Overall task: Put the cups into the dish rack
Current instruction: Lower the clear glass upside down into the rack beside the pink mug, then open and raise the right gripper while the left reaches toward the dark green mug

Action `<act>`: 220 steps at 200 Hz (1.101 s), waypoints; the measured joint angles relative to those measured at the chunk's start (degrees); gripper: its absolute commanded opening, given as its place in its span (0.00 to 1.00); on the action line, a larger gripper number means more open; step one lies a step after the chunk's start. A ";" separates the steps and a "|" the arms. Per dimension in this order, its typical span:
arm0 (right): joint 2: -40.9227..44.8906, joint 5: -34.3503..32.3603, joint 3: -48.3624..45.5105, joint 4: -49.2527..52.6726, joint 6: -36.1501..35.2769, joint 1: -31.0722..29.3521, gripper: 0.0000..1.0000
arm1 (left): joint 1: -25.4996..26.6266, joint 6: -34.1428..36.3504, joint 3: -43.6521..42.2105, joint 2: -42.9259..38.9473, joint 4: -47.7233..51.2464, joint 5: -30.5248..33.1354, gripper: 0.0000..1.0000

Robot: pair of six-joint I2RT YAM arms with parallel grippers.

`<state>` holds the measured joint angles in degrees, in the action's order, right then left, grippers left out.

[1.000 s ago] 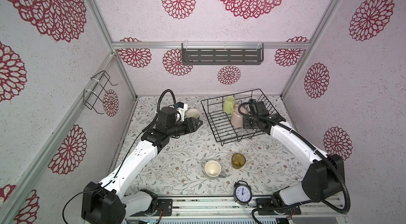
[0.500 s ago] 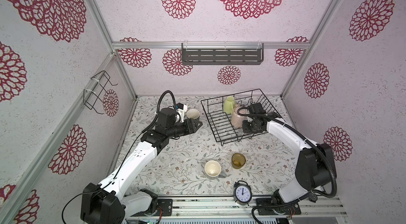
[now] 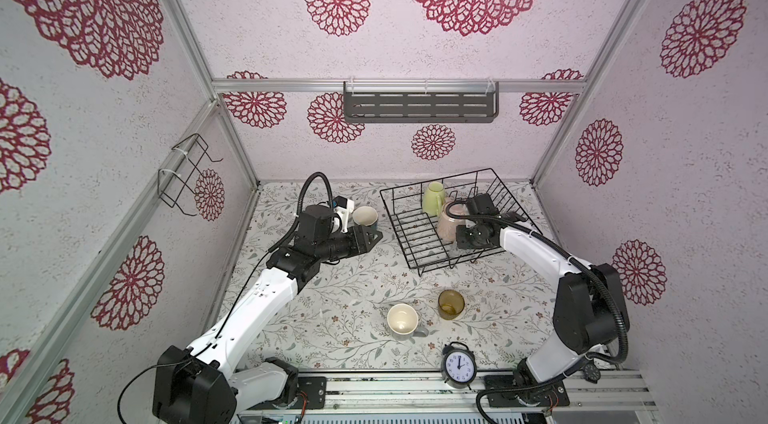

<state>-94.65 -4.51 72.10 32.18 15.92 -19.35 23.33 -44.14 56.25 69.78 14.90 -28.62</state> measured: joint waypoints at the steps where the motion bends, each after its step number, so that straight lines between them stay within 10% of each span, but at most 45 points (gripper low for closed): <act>1: -0.04 -0.02 0.04 -0.02 0.00 0.02 0.14 | 0.00 -0.02 0.00 0.00 0.00 0.00 0.46; 80: -1.57 -0.81 1.14 -2.51 -1.44 0.57 0.14 | 0.00 0.00 0.00 0.17 0.00 0.07 0.46; 220: 10.08 1.70 -5.25 -6.95 -3.26 0.83 0.48 | 0.63 2.86 0.02 0.55 5.18 2.51 0.52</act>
<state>-84.58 -2.81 66.85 25.23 12.67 -18.52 23.97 -41.28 56.27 70.32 20.08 -26.11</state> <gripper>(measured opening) 0.447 0.510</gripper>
